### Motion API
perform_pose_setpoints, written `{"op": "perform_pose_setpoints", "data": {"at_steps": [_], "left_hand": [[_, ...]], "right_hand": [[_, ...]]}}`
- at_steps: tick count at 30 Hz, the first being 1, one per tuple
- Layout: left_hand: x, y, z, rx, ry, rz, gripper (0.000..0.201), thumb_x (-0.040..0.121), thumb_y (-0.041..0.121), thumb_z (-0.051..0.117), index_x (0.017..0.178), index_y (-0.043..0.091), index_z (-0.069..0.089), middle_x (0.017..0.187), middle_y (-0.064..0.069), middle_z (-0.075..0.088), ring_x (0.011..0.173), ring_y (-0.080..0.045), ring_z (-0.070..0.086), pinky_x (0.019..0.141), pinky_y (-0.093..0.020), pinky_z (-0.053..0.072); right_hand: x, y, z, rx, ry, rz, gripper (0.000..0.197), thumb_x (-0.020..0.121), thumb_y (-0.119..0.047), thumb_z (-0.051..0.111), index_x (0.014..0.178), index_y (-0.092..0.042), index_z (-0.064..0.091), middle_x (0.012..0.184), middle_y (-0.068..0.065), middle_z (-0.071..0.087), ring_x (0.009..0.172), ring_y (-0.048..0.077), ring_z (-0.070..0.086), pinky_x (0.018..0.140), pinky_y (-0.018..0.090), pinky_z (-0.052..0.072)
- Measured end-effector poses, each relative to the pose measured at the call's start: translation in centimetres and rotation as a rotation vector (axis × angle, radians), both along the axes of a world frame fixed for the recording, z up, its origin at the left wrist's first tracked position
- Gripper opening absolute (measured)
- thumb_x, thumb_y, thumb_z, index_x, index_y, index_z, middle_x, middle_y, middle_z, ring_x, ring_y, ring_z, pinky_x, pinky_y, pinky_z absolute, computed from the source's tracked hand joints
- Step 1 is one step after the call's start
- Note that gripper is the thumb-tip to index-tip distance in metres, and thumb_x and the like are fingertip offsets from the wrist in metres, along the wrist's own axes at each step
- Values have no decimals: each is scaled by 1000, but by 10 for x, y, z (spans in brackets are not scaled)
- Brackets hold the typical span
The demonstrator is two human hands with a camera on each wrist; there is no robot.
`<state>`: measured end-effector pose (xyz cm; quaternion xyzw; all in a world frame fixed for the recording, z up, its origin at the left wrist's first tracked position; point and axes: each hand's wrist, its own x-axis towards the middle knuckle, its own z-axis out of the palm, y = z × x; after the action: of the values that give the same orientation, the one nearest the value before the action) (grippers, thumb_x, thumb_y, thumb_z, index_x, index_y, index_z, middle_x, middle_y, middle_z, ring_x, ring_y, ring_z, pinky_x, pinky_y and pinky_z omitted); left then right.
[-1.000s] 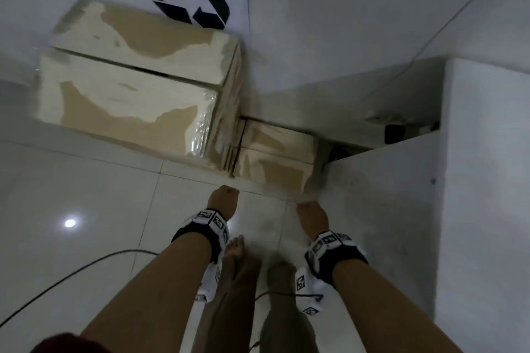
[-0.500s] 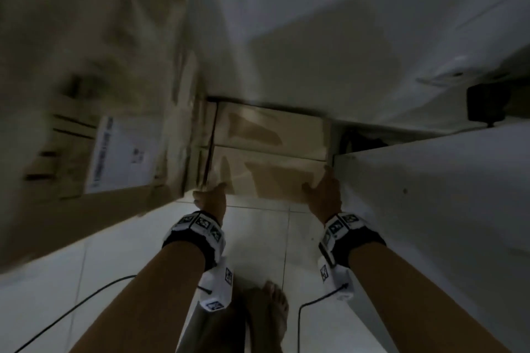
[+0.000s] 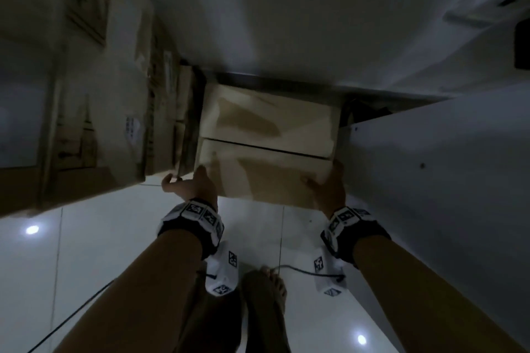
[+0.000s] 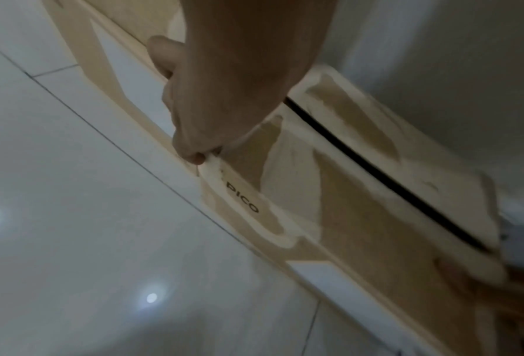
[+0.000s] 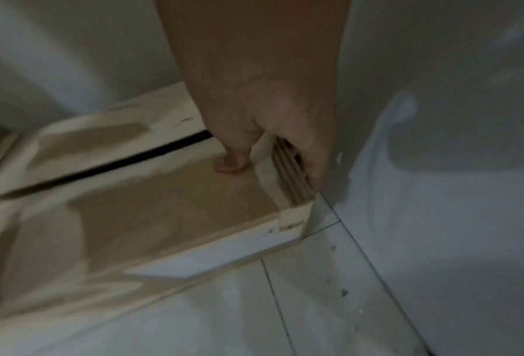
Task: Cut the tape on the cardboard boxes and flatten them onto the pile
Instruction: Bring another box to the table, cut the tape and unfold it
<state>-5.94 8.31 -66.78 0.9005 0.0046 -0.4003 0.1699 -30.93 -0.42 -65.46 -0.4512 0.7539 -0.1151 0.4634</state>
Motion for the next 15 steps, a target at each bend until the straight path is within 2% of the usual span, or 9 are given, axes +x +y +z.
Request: {"op": "perform_pose_setpoints", "data": {"at_steps": [2, 4, 7, 10, 11, 13, 15], "left_hand": [[-8, 8, 9, -124, 2, 106, 69, 92, 29, 58, 145, 0, 24, 139, -23, 44, 121, -39, 50, 93, -40, 44], [-18, 16, 19, -160, 43, 120, 67, 86, 34, 62, 138, 2, 35, 131, -21, 51, 117, -39, 53, 93, -41, 47], [-16, 31, 41, -58, 159, 27, 62, 88, 42, 54, 141, 13, 39, 135, -17, 44, 122, -38, 45, 102, -45, 40], [-10, 57, 60, 16, 258, -79, 53, 94, 39, 43, 140, 13, 41, 138, -20, 44, 123, -40, 45, 105, -46, 38], [-7, 66, 68, 28, 281, -72, 49, 96, 36, 42, 139, 14, 43, 137, -20, 45, 120, -42, 46, 104, -48, 40], [-5, 81, 91, 71, 297, -28, 54, 90, 40, 47, 140, 18, 43, 136, -21, 43, 116, -42, 48, 102, -50, 41], [-6, 93, 125, 99, 302, -24, 57, 90, 40, 50, 142, 19, 42, 137, -22, 39, 117, -42, 48, 103, -48, 40]], "right_hand": [[-3, 9, 0, 23, -37, -10, 88, 81, -5, 77, 149, -12, 21, 136, 15, 49, 117, 24, 49, 97, 38, 45], [-2, 19, 4, 42, -35, -18, 88, 83, -4, 74, 151, -14, 20, 138, 14, 47, 123, 29, 48, 97, 37, 43], [-2, 29, 21, 102, -33, -3, 84, 86, -3, 71, 151, -11, 20, 142, 15, 44, 128, 29, 44, 93, 28, 38], [-8, 52, 46, 204, 29, 15, 83, 87, -9, 71, 153, -13, 21, 148, 13, 39, 133, 29, 40, 90, 21, 33], [-11, 64, 54, 236, 56, 8, 83, 87, -14, 72, 153, -15, 21, 149, 12, 38, 134, 30, 40, 94, 25, 35], [-15, 84, 79, 305, 103, -11, 84, 86, -25, 74, 152, -22, 24, 151, 11, 38, 134, 34, 41, 105, 40, 39], [-18, 102, 111, 336, 139, -18, 80, 85, -30, 74, 150, -24, 28, 148, 11, 43, 130, 35, 46, 105, 48, 42]]}}
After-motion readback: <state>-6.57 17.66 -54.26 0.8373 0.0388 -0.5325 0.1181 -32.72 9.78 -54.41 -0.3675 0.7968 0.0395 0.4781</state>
